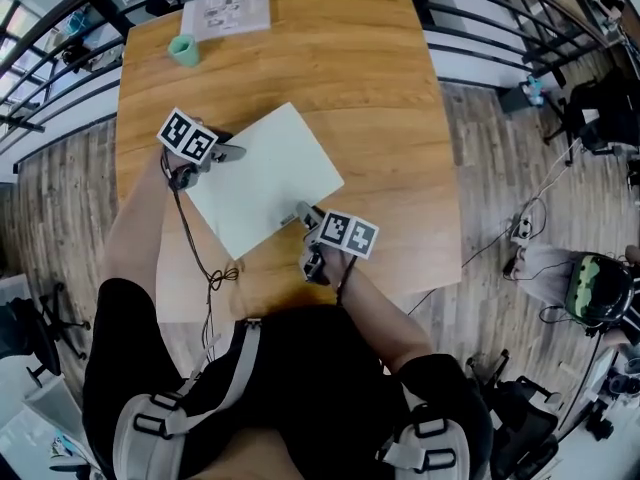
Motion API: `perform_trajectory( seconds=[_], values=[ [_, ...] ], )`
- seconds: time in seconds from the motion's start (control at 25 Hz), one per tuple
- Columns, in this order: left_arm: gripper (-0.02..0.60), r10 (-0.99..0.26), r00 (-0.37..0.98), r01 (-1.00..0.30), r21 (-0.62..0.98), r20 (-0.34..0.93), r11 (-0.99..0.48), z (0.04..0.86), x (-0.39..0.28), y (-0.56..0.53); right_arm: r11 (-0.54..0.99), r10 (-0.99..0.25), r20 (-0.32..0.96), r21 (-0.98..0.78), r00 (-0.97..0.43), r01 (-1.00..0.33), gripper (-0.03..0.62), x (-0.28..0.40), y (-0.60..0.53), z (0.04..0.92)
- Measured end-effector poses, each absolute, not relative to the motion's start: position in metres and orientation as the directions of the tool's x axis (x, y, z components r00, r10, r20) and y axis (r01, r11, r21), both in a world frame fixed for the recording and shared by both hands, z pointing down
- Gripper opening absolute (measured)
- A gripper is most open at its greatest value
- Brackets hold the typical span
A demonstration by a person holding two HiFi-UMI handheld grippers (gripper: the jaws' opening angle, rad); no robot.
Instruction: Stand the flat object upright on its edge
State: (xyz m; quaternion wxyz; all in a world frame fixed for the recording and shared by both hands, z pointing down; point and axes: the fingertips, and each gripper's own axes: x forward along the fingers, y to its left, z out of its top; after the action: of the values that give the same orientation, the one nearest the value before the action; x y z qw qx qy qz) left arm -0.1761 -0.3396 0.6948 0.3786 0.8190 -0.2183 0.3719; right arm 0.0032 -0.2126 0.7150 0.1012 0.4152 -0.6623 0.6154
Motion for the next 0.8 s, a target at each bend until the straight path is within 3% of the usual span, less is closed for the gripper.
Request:
perform_trajectory(
  seconds=[0.44, 0.8],
  values=[
    [0.247, -0.296, 0.649, -0.684, 0.366, 0.701, -0.631, 0.619, -0.181, -0.314, 0.130, -0.532, 0.604, -0.634, -0.593, -0.762, 0.143, 0.026, -0.248, 0.656],
    [0.227, -0.575, 0.559, -0.786, 0.160, 0.598, -0.597, 0.557, -0.191, -0.319, 0.443, -0.638, 0.493, -0.394, -0.592, -0.805, 0.141, 0.030, -0.328, 0.572]
  ],
)
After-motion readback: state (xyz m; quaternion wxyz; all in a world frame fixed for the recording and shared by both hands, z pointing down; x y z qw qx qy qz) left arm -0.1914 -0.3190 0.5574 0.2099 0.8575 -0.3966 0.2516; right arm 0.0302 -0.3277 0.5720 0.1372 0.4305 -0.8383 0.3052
